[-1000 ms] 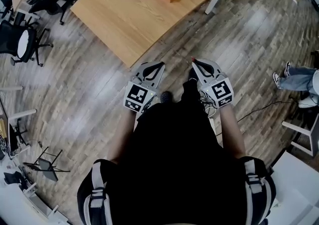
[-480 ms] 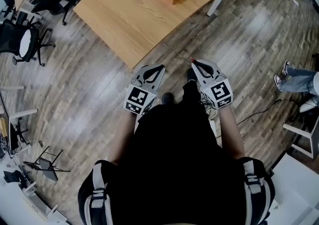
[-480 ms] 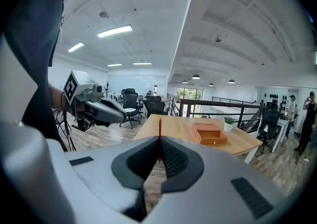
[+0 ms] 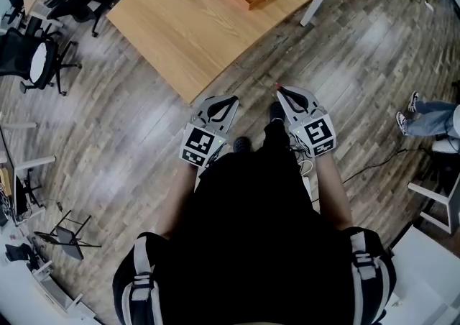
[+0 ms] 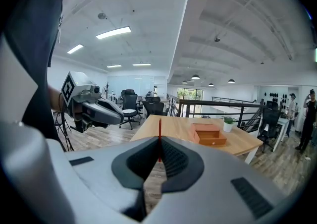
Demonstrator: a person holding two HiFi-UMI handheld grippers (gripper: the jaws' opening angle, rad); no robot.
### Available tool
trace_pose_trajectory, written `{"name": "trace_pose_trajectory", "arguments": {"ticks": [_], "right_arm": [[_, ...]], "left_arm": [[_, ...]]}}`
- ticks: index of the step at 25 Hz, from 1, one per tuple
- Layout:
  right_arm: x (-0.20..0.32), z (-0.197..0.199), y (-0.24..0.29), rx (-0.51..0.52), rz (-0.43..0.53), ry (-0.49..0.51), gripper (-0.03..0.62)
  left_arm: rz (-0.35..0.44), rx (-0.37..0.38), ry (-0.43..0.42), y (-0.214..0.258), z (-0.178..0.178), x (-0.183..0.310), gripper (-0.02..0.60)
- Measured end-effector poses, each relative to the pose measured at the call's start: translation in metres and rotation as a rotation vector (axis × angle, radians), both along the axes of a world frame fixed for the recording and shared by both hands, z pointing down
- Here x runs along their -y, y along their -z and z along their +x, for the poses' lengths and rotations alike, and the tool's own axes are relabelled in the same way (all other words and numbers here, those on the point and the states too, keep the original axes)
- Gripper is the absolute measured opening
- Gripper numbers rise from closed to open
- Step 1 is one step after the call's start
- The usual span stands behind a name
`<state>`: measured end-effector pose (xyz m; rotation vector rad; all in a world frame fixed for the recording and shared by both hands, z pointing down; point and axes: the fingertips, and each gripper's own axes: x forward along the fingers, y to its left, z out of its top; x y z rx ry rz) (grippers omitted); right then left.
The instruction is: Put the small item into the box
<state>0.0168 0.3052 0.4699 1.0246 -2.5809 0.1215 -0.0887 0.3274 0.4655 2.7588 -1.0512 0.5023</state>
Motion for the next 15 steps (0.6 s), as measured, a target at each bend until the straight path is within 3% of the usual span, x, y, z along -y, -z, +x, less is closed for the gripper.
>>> {"name": "trace_pose_trajectory", "arguments": {"ticks": [15], "right_arm": [[0.044, 0.010, -0.001, 0.006, -0.006, 0.028, 0.032]], "left_arm": [[-0.010, 0.010, 0.024, 0.000, 0.013, 0.038, 0.023]]}}
